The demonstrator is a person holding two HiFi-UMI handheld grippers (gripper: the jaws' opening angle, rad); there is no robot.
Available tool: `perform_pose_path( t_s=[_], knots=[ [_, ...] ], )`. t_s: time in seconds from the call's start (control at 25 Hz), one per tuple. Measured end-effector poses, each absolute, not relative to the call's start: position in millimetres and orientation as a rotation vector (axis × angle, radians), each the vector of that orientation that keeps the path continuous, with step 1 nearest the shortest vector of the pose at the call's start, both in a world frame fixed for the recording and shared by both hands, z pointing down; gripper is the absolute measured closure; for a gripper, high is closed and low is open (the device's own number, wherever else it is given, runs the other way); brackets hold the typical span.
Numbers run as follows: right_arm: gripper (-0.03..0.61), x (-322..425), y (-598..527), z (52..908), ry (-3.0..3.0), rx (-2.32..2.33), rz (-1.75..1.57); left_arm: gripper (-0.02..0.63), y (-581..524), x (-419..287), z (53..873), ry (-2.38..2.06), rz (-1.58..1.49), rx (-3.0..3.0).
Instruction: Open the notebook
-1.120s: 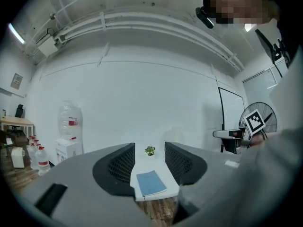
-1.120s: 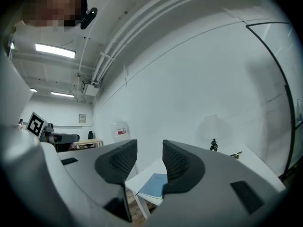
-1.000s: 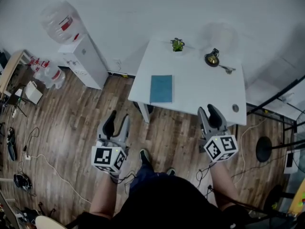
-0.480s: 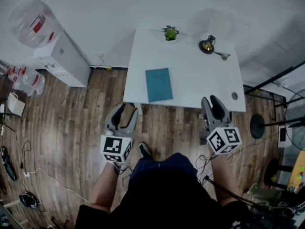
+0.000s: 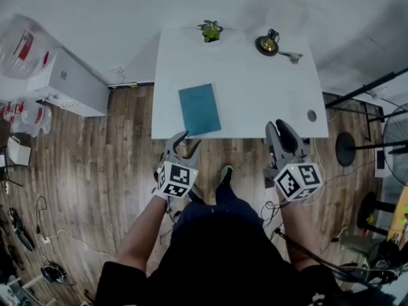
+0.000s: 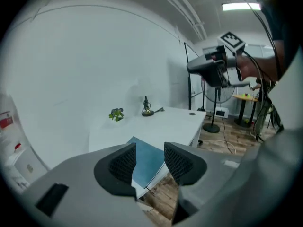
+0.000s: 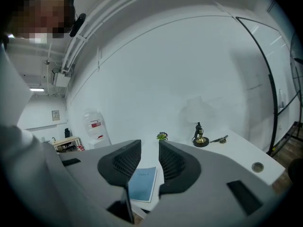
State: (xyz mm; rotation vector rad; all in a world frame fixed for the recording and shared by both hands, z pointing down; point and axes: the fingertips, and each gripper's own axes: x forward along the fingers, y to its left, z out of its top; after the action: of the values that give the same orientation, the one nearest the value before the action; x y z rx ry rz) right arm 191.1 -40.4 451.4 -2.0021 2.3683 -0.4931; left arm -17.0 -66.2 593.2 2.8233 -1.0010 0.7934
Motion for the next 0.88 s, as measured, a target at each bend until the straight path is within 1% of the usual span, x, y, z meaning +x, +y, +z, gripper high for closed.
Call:
perform_pose_path(
  t_s=[0.28,0.44,0.64,0.88],
  knots=[
    [0.468,235.5,-83.4,477.1,2.427,-1.877,-0.59,0.43,-91.2,37.6,640.8,-0.971,1.311,2.886],
    [0.474,247.3,-104.1,493.0,2.515,-1.828,-0.593,0.431,-96.8,64.0,667.9,-0.924,1.568,2.936],
    [0.477,253.9,-112.3,502.1,2.538,-1.84,-0.612,0.451,-86.2,85.3,706.7,-0.841,1.682,2.96],
    [0.482,271.2,-110.8,510.1,2.473,-1.943,-0.633,0.466,-90.0,88.3,746.7,-0.823,1.742,2.957]
  ],
)
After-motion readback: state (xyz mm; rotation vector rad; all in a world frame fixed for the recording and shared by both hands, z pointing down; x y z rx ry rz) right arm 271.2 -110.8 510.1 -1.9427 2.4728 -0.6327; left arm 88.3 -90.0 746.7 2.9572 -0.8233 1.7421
